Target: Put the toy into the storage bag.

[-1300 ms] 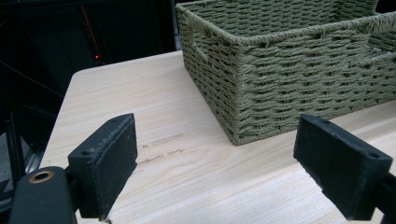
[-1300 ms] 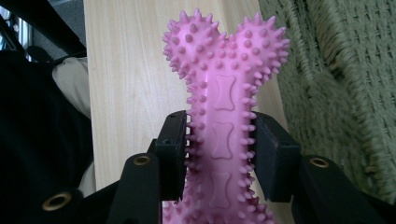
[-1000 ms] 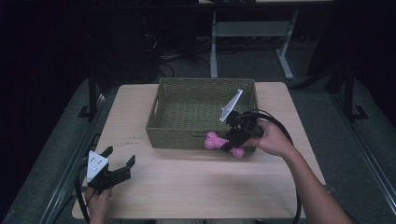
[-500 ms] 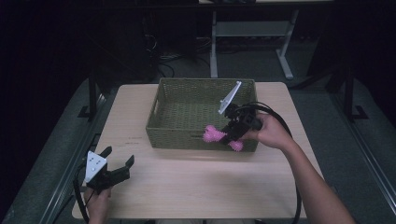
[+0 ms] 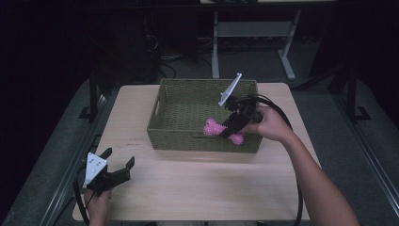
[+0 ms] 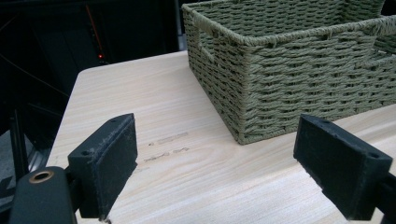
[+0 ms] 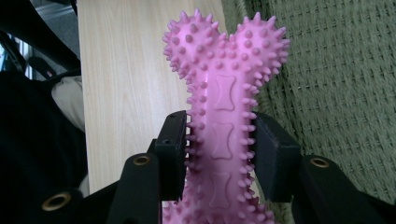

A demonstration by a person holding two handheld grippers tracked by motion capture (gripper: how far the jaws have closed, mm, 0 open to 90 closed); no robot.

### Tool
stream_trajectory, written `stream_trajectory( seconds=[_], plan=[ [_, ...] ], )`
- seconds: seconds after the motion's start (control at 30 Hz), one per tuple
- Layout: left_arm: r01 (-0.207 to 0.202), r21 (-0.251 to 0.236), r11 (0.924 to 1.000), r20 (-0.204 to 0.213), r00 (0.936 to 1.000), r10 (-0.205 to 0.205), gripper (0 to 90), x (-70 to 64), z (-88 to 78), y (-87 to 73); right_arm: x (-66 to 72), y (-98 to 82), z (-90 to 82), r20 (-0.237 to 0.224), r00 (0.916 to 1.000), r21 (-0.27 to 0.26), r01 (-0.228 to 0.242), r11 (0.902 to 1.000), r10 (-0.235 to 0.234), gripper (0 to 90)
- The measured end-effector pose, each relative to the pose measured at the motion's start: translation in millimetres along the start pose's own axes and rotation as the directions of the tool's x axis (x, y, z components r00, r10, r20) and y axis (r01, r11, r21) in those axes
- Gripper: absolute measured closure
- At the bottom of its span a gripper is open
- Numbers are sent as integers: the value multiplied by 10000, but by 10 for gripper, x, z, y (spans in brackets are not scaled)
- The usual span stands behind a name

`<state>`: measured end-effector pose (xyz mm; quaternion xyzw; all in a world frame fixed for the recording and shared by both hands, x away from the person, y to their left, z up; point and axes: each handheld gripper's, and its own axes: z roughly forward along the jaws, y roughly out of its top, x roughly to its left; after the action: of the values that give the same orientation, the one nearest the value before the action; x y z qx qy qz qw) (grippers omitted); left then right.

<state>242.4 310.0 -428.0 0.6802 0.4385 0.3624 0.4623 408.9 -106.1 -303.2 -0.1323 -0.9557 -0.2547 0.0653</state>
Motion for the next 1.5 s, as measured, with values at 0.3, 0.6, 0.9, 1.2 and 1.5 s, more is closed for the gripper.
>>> stream_trajectory(
  seconds=[0.3, 0.6, 0.9, 1.2, 1.5],
  plan=[
    [65, -36, 10000, -59, 10000, -66, 130, 21, -11, -4, -133, 72, -33, 57, 9999, 65, -139, 9999, 138, 574],
    [58, -51, 10000, -78, 10000, -59, 130, 22, -12, -3, -257, 122, -72, 126, 9994, -28, -309, 9995, 309, 573],
    [82, -42, 10000, -103, 9999, -83, 130, 35, -16, -4, -373, 114, -30, 12, 9991, -21, -430, 9991, 430, 573],
    [88, -58, 9999, -101, 9999, -89, 130, 36, -16, -5, -516, 147, -7, 93, 9976, 108, -685, 9976, 684, 572],
    [99, -34, 9999, -66, 9999, -99, 130, 33, -14, -5, -637, 134, 92, 14, 9956, 253, -940, 9953, 940, 571]
  ],
)
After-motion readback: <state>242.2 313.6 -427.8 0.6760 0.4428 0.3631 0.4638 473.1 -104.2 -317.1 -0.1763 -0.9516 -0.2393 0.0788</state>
